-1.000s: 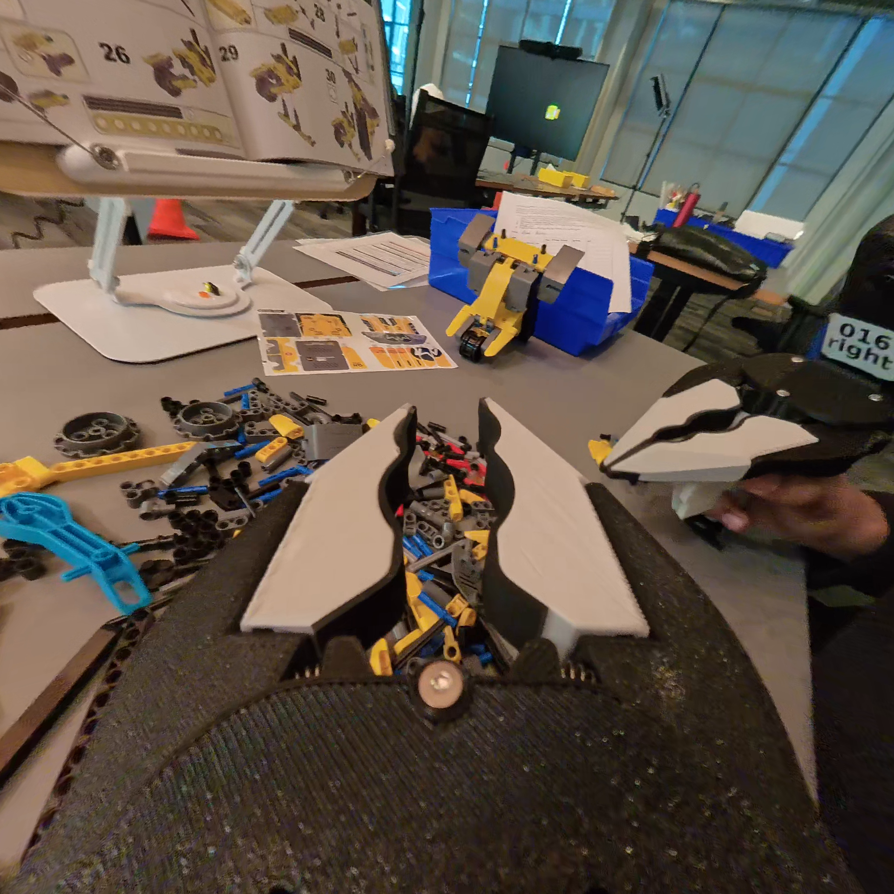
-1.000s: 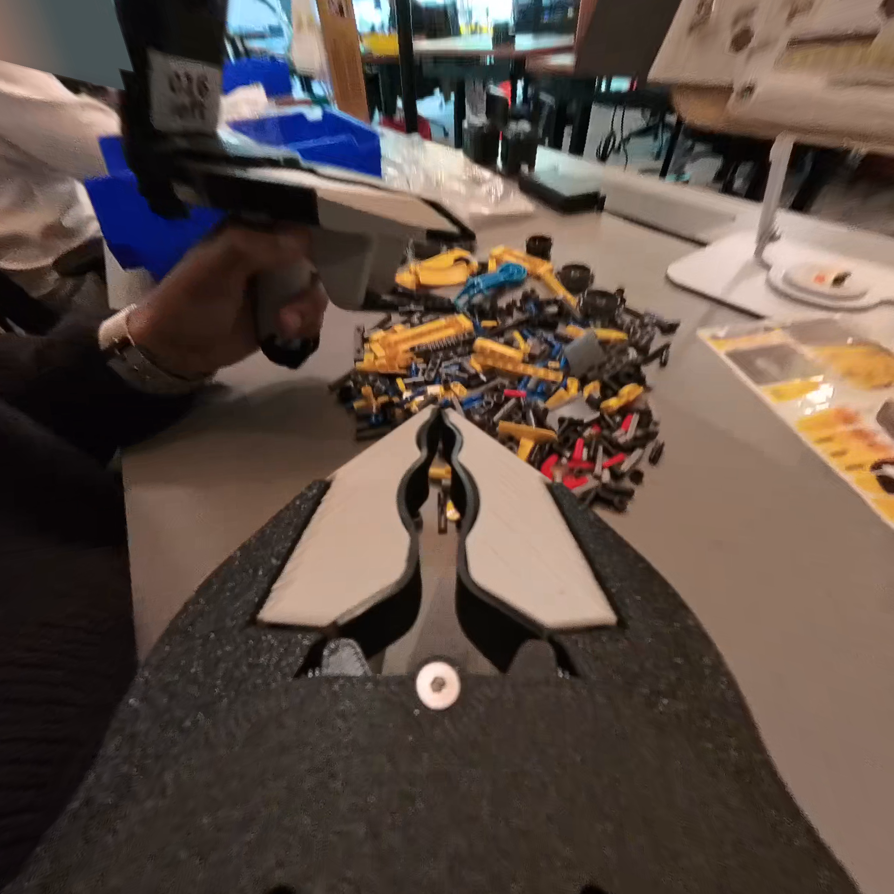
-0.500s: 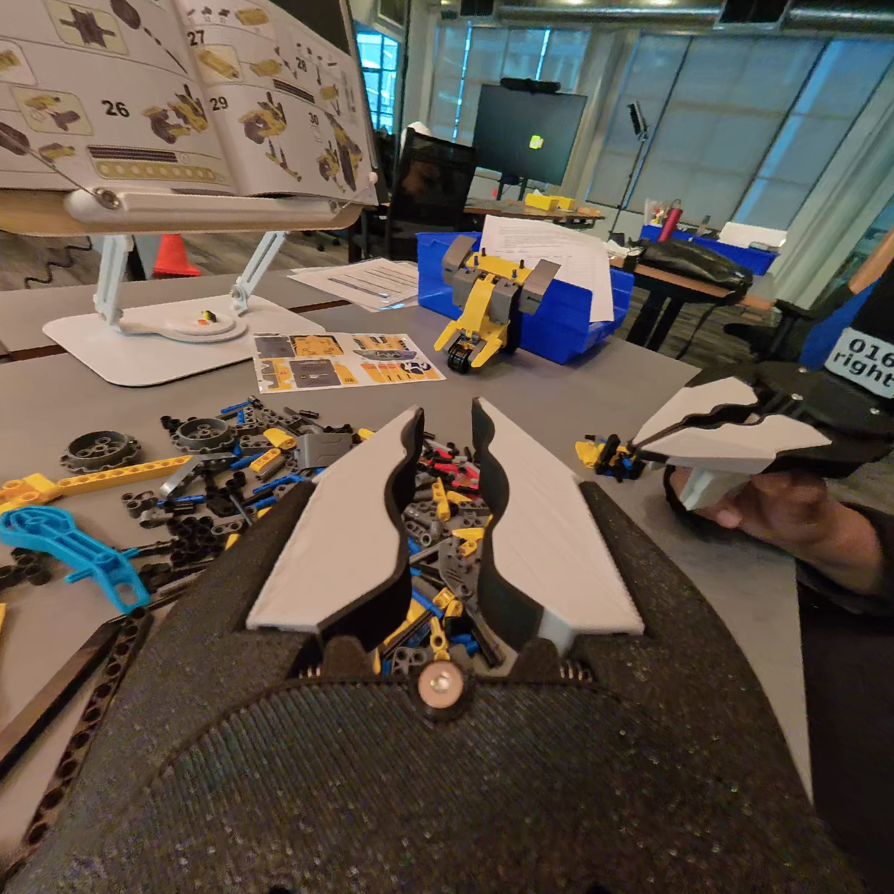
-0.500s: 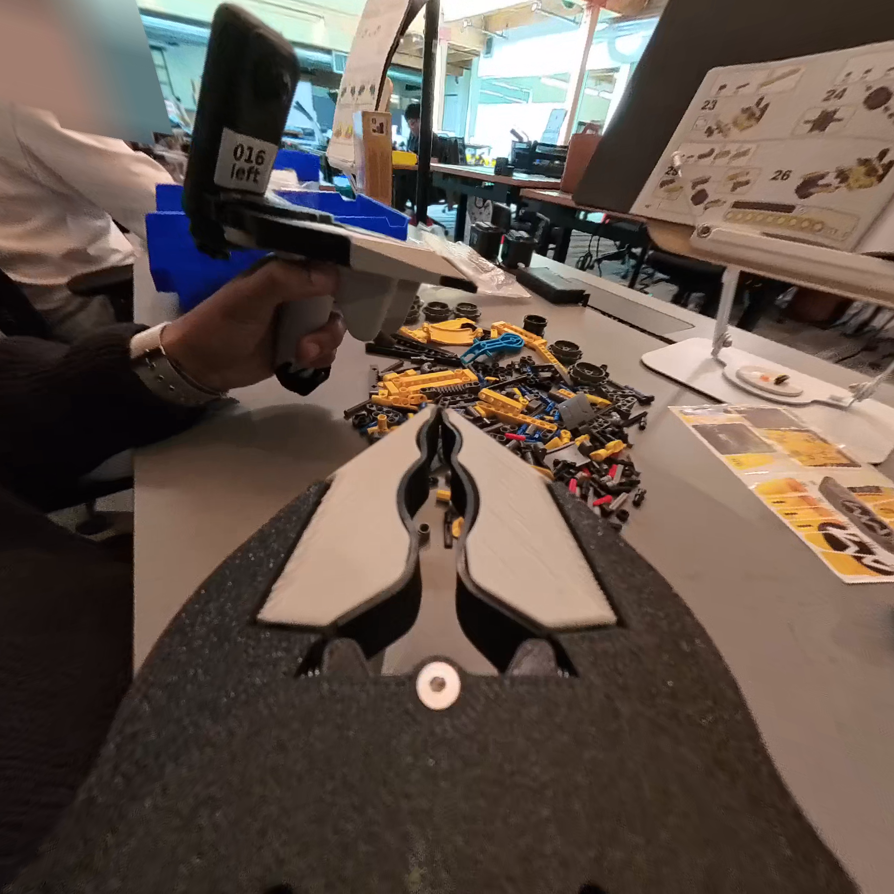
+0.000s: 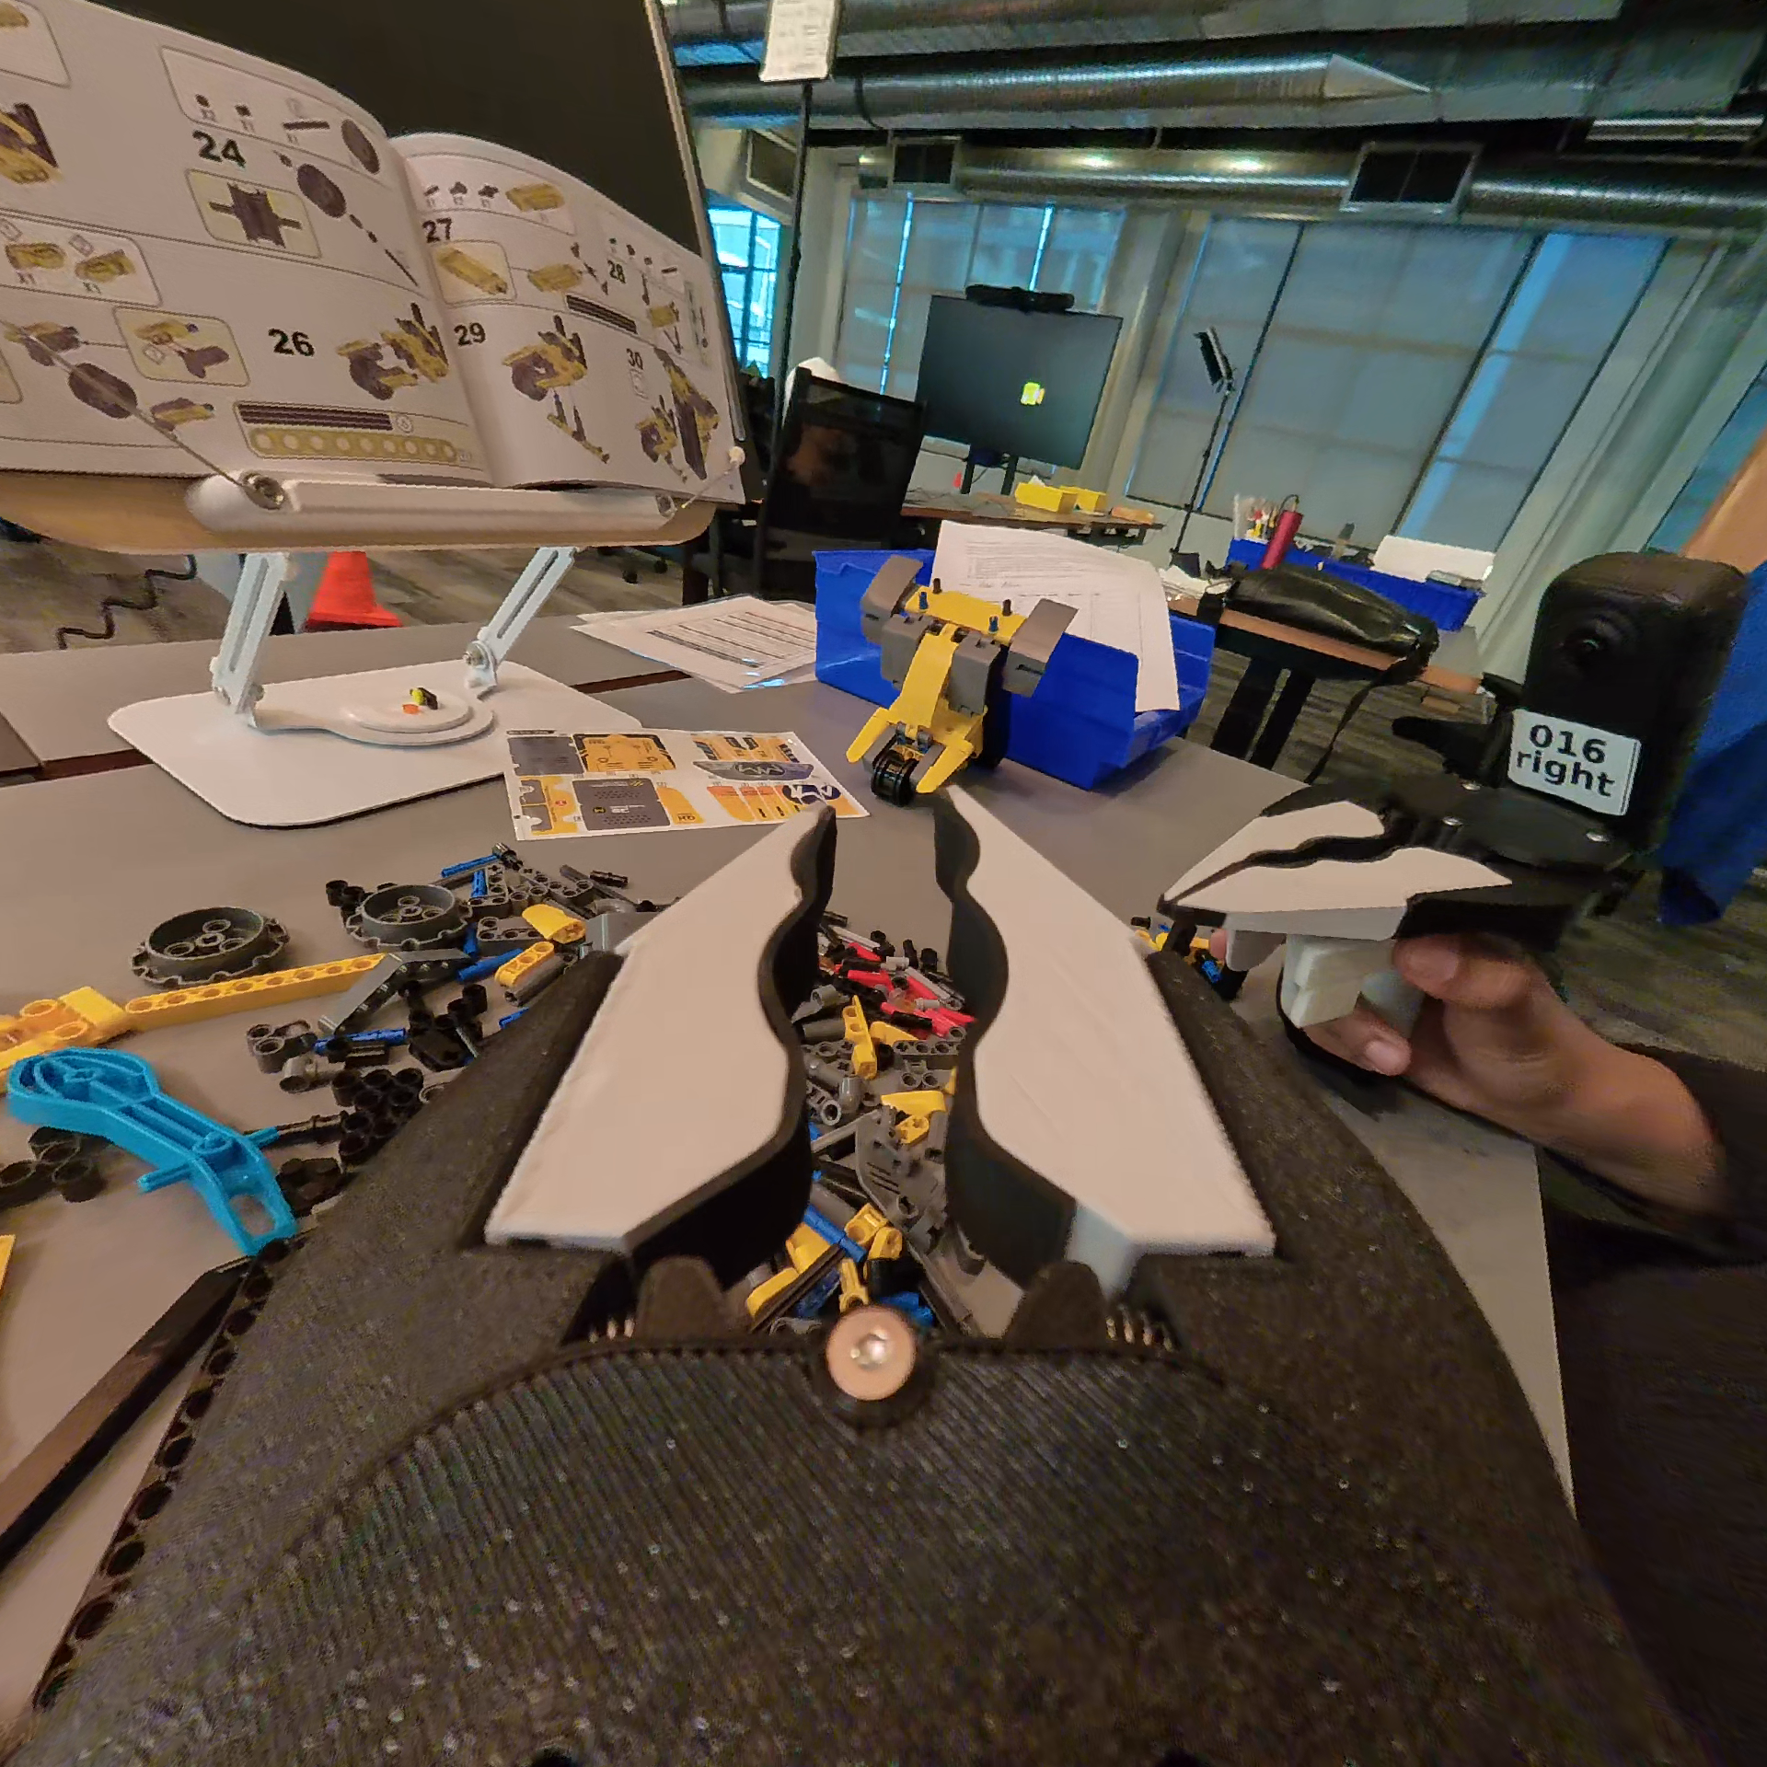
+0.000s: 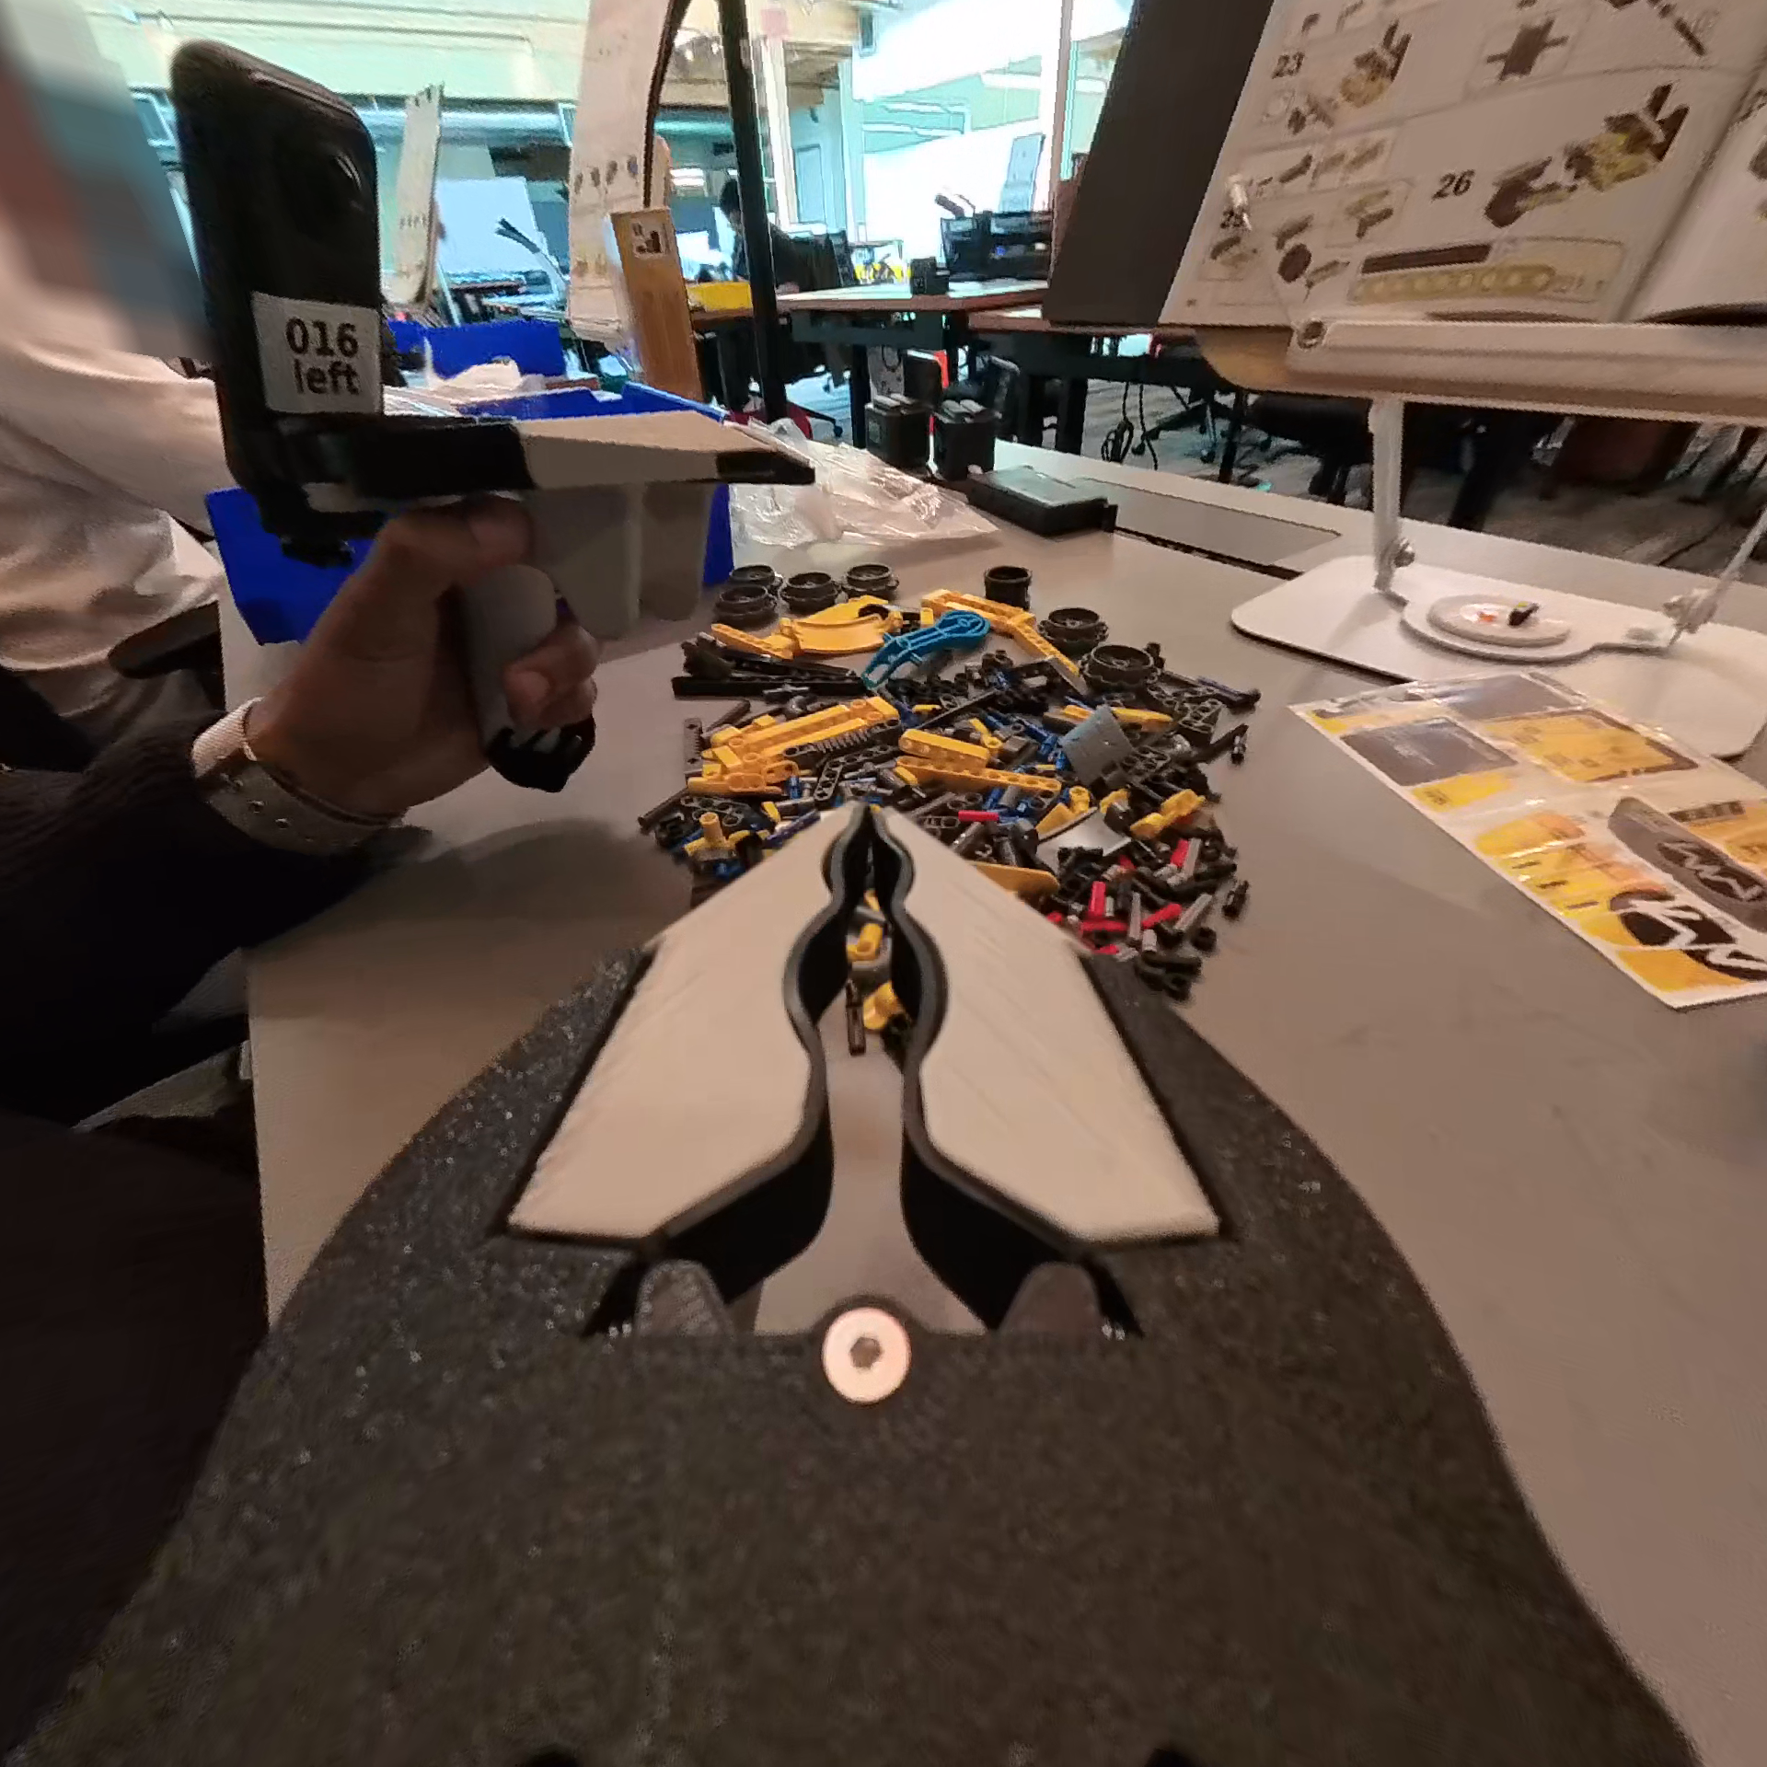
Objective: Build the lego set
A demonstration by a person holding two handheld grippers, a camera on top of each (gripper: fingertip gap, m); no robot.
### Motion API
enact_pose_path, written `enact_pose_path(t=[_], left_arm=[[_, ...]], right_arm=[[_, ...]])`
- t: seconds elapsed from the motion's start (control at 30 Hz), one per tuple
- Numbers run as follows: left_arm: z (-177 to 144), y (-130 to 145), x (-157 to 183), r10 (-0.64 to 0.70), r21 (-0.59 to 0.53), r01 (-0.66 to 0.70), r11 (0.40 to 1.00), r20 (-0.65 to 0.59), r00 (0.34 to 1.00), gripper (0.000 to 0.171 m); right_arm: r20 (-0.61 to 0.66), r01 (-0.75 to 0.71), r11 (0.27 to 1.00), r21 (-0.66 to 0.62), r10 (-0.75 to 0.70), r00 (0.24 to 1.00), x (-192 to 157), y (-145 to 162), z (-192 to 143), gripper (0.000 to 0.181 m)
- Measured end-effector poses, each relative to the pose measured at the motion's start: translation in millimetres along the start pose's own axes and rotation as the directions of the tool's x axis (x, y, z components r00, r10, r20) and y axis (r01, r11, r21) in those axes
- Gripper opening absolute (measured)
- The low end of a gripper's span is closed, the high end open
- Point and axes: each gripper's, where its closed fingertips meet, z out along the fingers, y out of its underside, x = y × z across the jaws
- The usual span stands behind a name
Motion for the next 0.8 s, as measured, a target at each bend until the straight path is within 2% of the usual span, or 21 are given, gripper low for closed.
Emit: enact_pose_path(t=[0.47,0.57,0.7,0.73,0.8], left_arm=[[-5,-3,-12,-0.008,0.017,0.007,1.0,0.066,0.998,0.018],[-9,-5,-24,0.004,0.019,-0.006,1.0,0.136,0.991,0.019],[-32,-11,-65,0.009,0.017,-0.015,1.0,0.31,0.951,0.021],[-41,-12,-77,0.009,0.012,-0.014,1.0,0.356,0.935,0.021],[-56,-12,-100,-0.005,0.009,0.001,1.0,0.435,0.9,0.019]], right_arm=[[-0.014,-0.008,0.998,-0.059,0.007,1.0,1,8,0,0.0],[-0.012,-0.023,0.997,-0.071,0.022,1.0,3,9,2,0.001],[0.011,-0.015,0.994,-0.112,0.017,1.0,1,9,4,0.005],[0.014,0.012,0.992,-0.122,-0.01,1.0,2,4,4,0.004],[-0.029,0.116,0.991,-0.066,-0.118,0.993,11,-21,4,0.0]])
